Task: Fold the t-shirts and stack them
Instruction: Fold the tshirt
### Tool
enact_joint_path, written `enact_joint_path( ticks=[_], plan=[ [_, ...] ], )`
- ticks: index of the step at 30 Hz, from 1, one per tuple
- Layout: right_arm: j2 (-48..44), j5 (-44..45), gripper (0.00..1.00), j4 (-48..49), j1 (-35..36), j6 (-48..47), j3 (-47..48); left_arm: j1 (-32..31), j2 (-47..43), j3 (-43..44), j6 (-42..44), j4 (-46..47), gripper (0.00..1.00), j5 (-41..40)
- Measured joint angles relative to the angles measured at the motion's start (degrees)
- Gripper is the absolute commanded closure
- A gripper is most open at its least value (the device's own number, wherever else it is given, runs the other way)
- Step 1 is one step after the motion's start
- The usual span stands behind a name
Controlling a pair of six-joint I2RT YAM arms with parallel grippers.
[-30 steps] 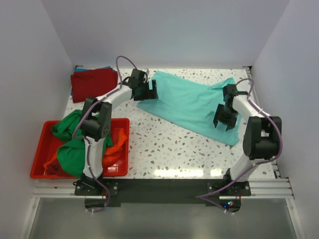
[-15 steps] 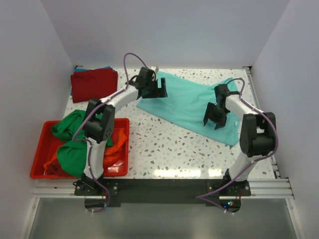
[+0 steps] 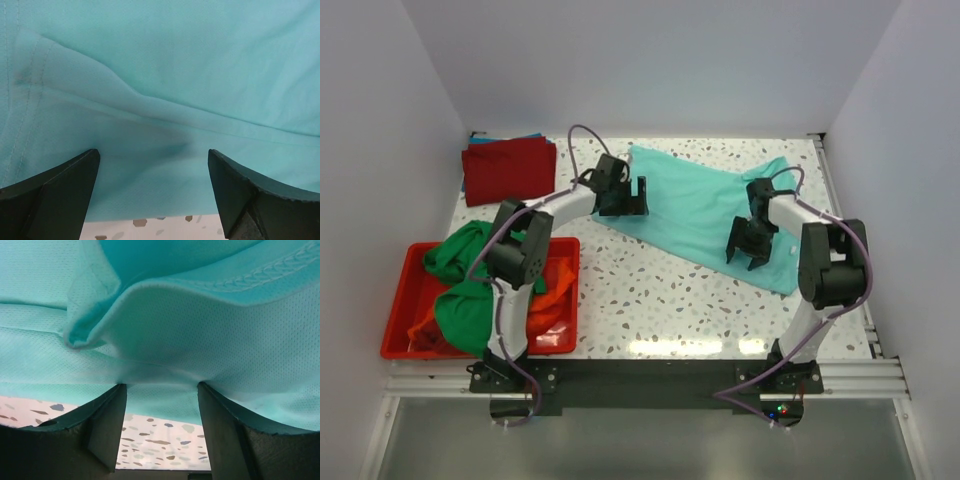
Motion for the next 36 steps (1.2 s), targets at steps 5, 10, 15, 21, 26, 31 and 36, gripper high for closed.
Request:
enact_joint_path(
  ticks=[5,10,15,21,26,31,36],
  plan=[
    [-3.72,-0.07,0.37,-0.48,0.02,0.33,-5.05,-0.17,-4.87,-7.28,-0.46,1.25,0.04,0.22],
    [-7.67,-0.48,0.37,-1.16,0.02,1.07,-10.27,-0.79,-10.54,-15.37,-1.73,2.73,0.04,0.76],
    [-10.54,-0.46,0.37,-2.36,0.02,1.79,-13.81,-2.69,-15.06,-21.49,-3.30,3.89,0.04,0.42],
    [-12.72,0.96,0.36,-4.87,0.33,2.51,-16.57,-6.97,-21.49,-29.40,-6.08,4.26,0.04,-2.80],
    [-14.43,3.50,0.36,-7.02,0.39,3.41,-17.16,-8.63,-27.10,-35.82,-8.70,4.50,0.04,-4.33],
    [-16.96,5.09,0.36,-8.31,0.50,4.42,-17.18,-10.27,-29.53,-38.23,-10.73,4.11,0.04,-6.27],
    [-20.94,5.84,0.36,-10.64,0.76,4.13,-16.00,-11.52,-30.42,-38.12,-11.93,1.29,0.04,-7.21]
  ],
)
